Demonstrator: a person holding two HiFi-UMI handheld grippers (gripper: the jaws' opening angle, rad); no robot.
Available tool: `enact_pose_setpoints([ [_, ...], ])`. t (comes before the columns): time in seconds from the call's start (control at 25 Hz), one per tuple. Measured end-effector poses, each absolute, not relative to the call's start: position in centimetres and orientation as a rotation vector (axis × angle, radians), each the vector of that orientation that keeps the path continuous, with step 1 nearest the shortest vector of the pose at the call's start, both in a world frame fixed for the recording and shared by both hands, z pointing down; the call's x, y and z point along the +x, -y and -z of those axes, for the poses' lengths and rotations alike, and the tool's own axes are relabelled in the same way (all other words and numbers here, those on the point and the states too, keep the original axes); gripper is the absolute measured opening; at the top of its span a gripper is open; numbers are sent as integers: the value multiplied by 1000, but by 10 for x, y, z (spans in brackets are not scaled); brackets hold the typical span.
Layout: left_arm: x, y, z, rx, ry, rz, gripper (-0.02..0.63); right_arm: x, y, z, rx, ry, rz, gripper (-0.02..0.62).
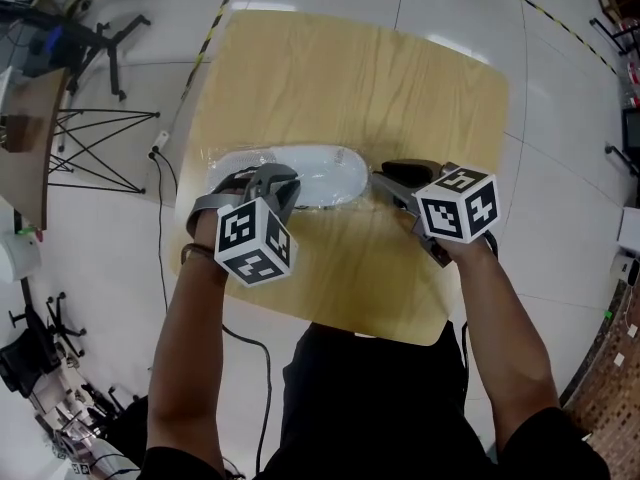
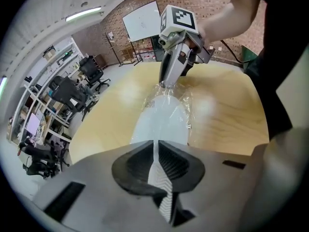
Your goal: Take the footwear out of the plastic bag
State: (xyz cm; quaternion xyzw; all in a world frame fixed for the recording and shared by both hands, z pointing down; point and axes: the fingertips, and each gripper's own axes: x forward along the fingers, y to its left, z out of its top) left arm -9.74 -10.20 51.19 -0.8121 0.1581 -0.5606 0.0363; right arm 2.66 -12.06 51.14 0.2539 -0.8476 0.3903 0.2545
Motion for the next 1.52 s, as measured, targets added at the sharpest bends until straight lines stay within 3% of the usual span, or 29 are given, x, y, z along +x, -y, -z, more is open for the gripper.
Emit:
enact_pose_setpoints([
  [0.56,-94,100,-490,-2452,-480,1633,21,0,111,-521,577,2206,-1275,132],
  [1.52,-119,76,-497,-2417,-536,1727,21,7,95,-510,505,2222,-1261,79],
])
